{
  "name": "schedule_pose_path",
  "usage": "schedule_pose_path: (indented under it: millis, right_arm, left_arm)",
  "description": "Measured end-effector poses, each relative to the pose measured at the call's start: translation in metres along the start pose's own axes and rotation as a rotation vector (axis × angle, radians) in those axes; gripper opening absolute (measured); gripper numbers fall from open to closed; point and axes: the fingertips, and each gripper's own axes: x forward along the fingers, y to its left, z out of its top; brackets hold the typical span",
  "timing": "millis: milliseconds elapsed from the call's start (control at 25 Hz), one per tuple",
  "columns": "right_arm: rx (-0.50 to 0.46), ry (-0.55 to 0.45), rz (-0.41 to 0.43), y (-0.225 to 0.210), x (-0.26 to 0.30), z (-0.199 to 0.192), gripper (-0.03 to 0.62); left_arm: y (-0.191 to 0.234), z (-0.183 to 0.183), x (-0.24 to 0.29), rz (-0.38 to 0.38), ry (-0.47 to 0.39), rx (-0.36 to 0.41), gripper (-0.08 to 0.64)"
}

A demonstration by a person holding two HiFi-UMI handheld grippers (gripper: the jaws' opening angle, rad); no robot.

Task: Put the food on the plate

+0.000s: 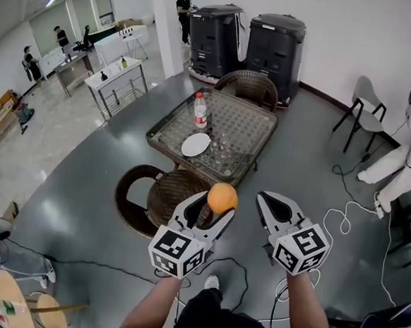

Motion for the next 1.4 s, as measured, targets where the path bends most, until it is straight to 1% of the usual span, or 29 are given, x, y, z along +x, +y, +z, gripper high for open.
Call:
schedule_pose_path:
  millis: [240,480,640,800,1040,1280,1400]
  right_arm:
    - [0.008,0.007,-0.024,-0.021,0.049,0.007,0.003]
    - [0.020,0.002,-0.040,-0.044,0.082,0.010,0.003]
    - [0.019,-0.012,-0.032,-0.063,0.102,0.013,0.003]
    - [0.018,-0.022,-0.012,-0.087,0.123,0.014,0.003]
    - [0.030,-0.024,0.071,-0.136,0.148,0.016,0.003]
    - [0.034,-0.014,0.206,-0.190,0.199,0.026,0.003]
    - [0.034,0.001,0.275,-0.216,0.215,0.028,0.003]
  left_arm:
    - [0.043,0.005,0.024,-0.023,0.014,-0.021,0.284]
    - [0.071,0.005,0.046,-0.031,0.028,-0.031,0.284]
    - [0.088,0.006,0.064,-0.024,0.028,-0.032,0.284]
    - [0.103,0.006,0.089,0.001,0.026,-0.032,0.284]
    - [0.111,0.010,0.137,0.070,0.027,-0.039,0.284]
    - [0.142,0.025,0.195,0.198,0.017,-0.051,0.284]
    - [0.150,0.032,0.222,0.262,0.013,-0.064,0.284]
